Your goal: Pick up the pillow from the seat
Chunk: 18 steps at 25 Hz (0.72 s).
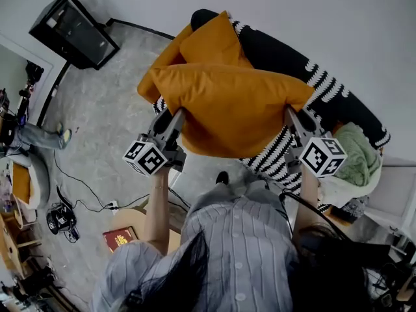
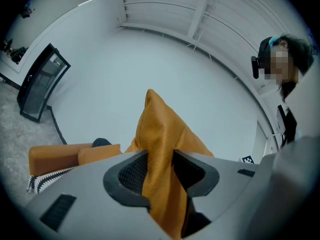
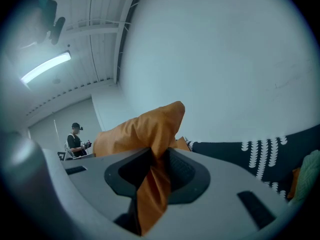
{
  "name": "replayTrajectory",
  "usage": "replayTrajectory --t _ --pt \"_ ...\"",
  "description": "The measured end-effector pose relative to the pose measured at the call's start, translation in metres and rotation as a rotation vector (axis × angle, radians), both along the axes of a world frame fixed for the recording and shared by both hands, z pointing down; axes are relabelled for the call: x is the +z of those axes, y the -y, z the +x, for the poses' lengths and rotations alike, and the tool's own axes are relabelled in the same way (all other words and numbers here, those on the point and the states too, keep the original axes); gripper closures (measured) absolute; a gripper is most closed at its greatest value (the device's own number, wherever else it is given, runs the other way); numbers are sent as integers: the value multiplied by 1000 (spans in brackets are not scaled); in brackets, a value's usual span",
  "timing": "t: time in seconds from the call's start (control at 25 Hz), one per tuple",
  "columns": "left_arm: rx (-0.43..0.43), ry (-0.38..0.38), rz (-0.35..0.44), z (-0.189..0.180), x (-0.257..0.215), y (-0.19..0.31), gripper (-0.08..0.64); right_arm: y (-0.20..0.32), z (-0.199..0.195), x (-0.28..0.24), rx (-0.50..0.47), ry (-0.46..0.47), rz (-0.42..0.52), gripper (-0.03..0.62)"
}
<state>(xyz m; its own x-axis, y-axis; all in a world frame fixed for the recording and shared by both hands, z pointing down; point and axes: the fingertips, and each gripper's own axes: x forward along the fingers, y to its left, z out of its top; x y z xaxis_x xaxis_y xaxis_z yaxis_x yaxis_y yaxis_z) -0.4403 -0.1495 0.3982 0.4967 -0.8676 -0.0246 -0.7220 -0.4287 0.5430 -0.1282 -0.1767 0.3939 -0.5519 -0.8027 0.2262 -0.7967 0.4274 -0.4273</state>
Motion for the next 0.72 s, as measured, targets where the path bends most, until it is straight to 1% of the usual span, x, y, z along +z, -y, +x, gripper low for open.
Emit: replayTrajectory --t 0.16,0.4,0.52,0.72 --pt "28 -4 2 -15 3 -3 390 -10 -14 2 29 -15 -3 486" --pt "31 -19 -13 -21 7 -8 390 -20 -21 3 44 -41 -13 486" --pt "20 -28 -3 -18 7 -13 390 -23 -17 3 37 -44 -16 486" --pt "-2 -30 17 -2 2 -32 390 -36 0 -1 9 -44 -16 486"
